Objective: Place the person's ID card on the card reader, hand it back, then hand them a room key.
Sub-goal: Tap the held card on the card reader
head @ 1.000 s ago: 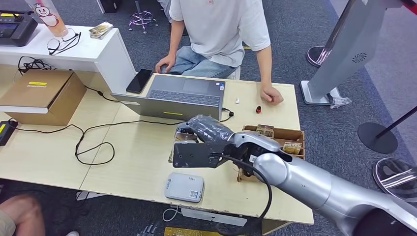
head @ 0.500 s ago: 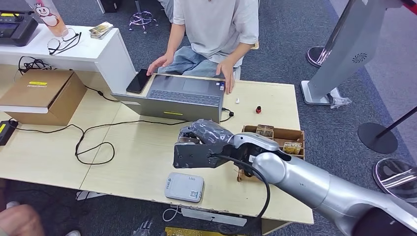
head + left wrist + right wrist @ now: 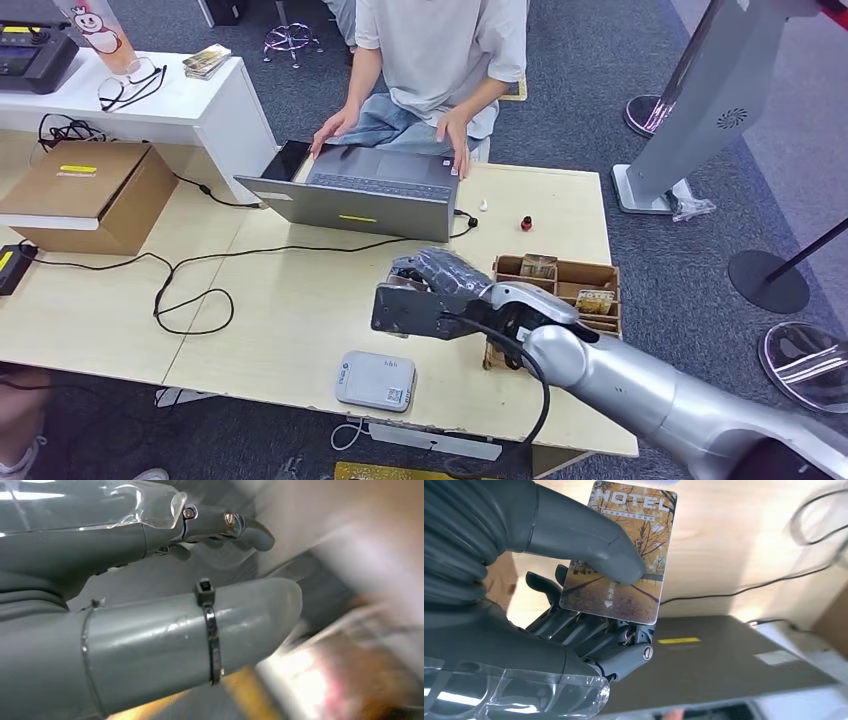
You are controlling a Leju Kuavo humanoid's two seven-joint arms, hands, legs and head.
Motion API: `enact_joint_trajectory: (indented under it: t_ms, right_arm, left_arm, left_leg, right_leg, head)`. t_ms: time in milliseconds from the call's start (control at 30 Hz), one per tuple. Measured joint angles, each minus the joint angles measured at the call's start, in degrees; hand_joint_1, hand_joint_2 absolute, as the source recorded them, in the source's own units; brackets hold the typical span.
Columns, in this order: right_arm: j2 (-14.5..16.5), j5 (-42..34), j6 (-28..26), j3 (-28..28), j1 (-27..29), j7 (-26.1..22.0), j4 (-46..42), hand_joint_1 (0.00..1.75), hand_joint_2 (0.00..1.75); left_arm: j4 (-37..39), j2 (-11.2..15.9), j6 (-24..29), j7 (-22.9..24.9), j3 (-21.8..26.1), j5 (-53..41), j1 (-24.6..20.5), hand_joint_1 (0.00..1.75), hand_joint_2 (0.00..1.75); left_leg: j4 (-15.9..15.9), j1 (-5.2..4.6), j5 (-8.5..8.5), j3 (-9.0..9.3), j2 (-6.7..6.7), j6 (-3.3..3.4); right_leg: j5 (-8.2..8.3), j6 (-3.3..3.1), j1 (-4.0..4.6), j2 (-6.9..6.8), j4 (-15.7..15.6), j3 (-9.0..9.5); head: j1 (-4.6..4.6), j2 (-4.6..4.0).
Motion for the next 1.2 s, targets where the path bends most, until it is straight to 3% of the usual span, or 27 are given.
enact_joint_trajectory:
  t_ms: [67,100,167,300,533,833,1200]
  right_arm:
    - [3.02,6.46,-0.32,-1.17,2.42,-8.96,10.43,1.75,1.75]
    - [5.21,8.61,0.32,-1.54,2.93,-14.07,16.52,1.75,1.75]
    - [9.34,9.85,2.09,-2.19,3.23,-18.76,25.99,1.75,1.75]
    - [14.91,9.68,3.85,-4.08,3.16,-14.53,36.05,1.75,1.75]
    - [18.67,10.83,3.65,-5.86,3.75,-12.84,43.34,1.75,1.75]
    - [21.12,12.50,4.42,-7.58,2.90,-12.26,45.77,1.75,1.75]
    - [21.64,14.72,6.78,-8.84,2.85,-12.08,45.32,1.75,1.75]
  left_arm:
    - [0.23,1.86,-11.20,9.55,3.34,7.46,-0.44,0.00,0.00]
    - [0.24,3.01,-15.22,12.16,5.12,10.15,-0.26,0.00,0.00]
    - [0.28,4.88,-17.99,12.24,8.34,13.03,0.53,0.00,0.00]
    - [0.34,6.23,-17.81,10.97,12.34,14.55,1.02,0.00,0.00]
    - [0.34,6.30,-16.84,11.97,15.18,14.96,0.37,0.00,0.00]
    - [0.34,6.43,-16.46,16.19,16.16,14.69,0.26,0.00,0.00]
    - [0.34,6.44,-16.88,18.54,16.34,14.41,0.19,0.00,0.00]
  left_leg:
    - [-0.01,0.13,-0.01,0.00,0.08,-0.04]
    - [-0.01,0.19,0.01,0.02,0.15,-0.09]
    - [-0.01,0.24,0.09,0.05,0.23,-0.22]
    - [-0.02,0.33,0.21,-0.04,-0.09,-0.40]
    - [-0.01,0.32,0.21,-0.04,-0.02,-0.42]
    - [-0.01,0.34,0.21,-0.01,-0.02,-0.42]
    - [-0.01,0.33,0.21,-0.02,-0.02,-0.42]
  right_leg:
    - [0.06,-0.09,0.13,0.08,0.02,0.04]
    - [0.09,-0.15,0.17,0.15,0.03,-0.01]
    - [0.12,-0.24,0.22,0.22,0.04,-0.14]
    - [0.05,-0.41,0.30,-0.08,0.06,-0.19]
    - [0.11,-0.51,0.30,0.00,0.06,-0.19]
    - [0.12,-0.53,0.30,0.01,0.07,-0.18]
    - [0.12,-0.53,0.30,0.00,0.06,-0.18]
  head:
    - [-0.03,0.00]
    - [-0.05,0.00]
    - [-0.09,0.00]
    - [-0.07,0.00]
    - [-0.05,0.00]
    - [-0.06,0.00]
    - [-0.04,0.00]
